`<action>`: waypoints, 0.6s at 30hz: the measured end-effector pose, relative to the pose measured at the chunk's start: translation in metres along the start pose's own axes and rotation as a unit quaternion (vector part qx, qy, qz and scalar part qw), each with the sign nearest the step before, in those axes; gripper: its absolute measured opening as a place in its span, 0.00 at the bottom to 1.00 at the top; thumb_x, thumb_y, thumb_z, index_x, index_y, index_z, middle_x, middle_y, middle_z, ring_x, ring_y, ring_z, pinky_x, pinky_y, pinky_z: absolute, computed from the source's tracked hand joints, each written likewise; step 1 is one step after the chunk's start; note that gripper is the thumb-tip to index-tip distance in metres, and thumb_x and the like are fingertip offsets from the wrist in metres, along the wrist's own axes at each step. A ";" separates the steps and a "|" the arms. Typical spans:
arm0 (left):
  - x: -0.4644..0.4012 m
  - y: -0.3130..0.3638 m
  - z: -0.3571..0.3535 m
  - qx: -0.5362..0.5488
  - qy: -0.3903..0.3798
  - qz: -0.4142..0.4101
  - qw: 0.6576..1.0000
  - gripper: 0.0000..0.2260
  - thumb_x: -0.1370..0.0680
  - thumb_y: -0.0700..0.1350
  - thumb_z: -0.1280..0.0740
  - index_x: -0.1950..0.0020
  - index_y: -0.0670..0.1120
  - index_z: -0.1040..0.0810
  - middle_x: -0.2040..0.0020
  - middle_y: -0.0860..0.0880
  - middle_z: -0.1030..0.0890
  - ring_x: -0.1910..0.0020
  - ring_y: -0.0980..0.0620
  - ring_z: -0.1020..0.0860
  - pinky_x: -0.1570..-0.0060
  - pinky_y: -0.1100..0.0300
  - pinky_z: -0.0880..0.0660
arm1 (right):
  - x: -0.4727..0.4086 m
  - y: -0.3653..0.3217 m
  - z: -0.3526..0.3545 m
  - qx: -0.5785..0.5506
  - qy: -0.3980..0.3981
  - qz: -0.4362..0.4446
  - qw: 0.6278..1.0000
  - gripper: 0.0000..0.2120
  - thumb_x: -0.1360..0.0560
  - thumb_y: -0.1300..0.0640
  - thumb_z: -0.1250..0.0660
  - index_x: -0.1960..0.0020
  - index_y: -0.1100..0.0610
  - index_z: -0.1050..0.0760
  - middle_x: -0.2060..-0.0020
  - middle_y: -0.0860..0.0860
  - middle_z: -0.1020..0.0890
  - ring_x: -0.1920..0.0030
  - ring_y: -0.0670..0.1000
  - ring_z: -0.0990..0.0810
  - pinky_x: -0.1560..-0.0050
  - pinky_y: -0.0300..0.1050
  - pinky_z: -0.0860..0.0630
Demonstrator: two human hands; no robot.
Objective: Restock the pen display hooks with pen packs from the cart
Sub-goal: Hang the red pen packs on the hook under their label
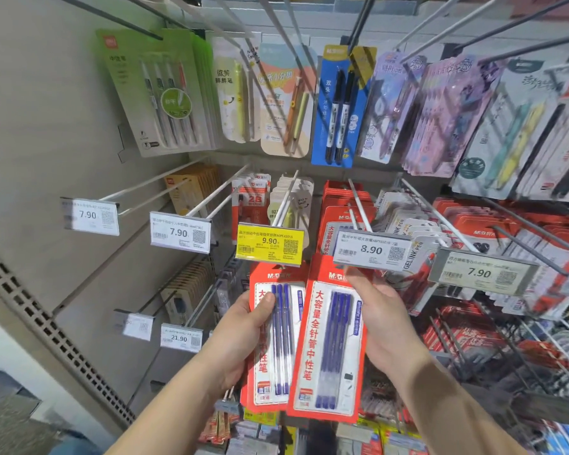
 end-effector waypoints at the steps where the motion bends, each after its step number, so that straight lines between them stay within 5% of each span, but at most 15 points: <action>1: 0.000 0.000 0.002 0.001 0.006 0.001 1.000 0.13 0.15 0.48 0.36 0.34 0.43 0.25 0.47 0.38 0.13 0.54 0.41 0.13 0.54 0.48 0.18 | 0.001 -0.006 0.002 0.010 -0.007 0.019 1.000 0.13 0.22 0.56 0.29 0.43 0.64 0.18 0.53 0.61 0.13 0.56 0.58 0.13 0.52 0.51 0.18; 5: -0.002 0.002 0.007 -0.018 0.018 -0.002 1.000 0.13 0.15 0.50 0.36 0.34 0.45 0.24 0.47 0.40 0.13 0.51 0.40 0.13 0.51 0.45 0.18 | 0.007 -0.025 0.007 0.020 -0.037 0.081 0.996 0.17 0.28 0.56 0.27 0.41 0.60 0.17 0.50 0.61 0.13 0.53 0.58 0.13 0.53 0.51 0.16; 10: -0.001 0.007 0.010 -0.025 0.039 -0.010 0.999 0.12 0.15 0.50 0.37 0.36 0.45 0.23 0.49 0.40 0.13 0.51 0.38 0.14 0.47 0.43 0.17 | 0.009 -0.031 0.011 0.073 -0.036 0.123 0.989 0.12 0.22 0.61 0.30 0.38 0.58 0.18 0.46 0.58 0.13 0.45 0.60 0.14 0.41 0.58 0.19; 15: 0.000 0.008 0.014 -0.020 0.069 -0.010 0.997 0.13 0.14 0.51 0.38 0.35 0.45 0.23 0.49 0.39 0.13 0.53 0.39 0.14 0.52 0.46 0.17 | 0.015 -0.032 0.013 0.077 -0.039 0.147 0.985 0.12 0.24 0.60 0.31 0.41 0.55 0.18 0.48 0.55 0.12 0.48 0.55 0.13 0.49 0.49 0.16; 18: 0.002 0.009 0.016 -0.031 0.075 -0.003 0.997 0.14 0.15 0.53 0.37 0.35 0.46 0.24 0.50 0.39 0.13 0.54 0.39 0.14 0.51 0.45 0.18 | 0.011 -0.031 0.016 0.082 0.001 0.153 0.985 0.11 0.20 0.65 0.33 0.42 0.54 0.19 0.49 0.52 0.12 0.46 0.56 0.13 0.46 0.54 0.18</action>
Point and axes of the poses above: each hand's wrist, its own x-axis away from the middle knuckle, its own z-axis out of the back of the hand, y = z × x, the point moved 2 cm from there along -x, towards the middle knuckle
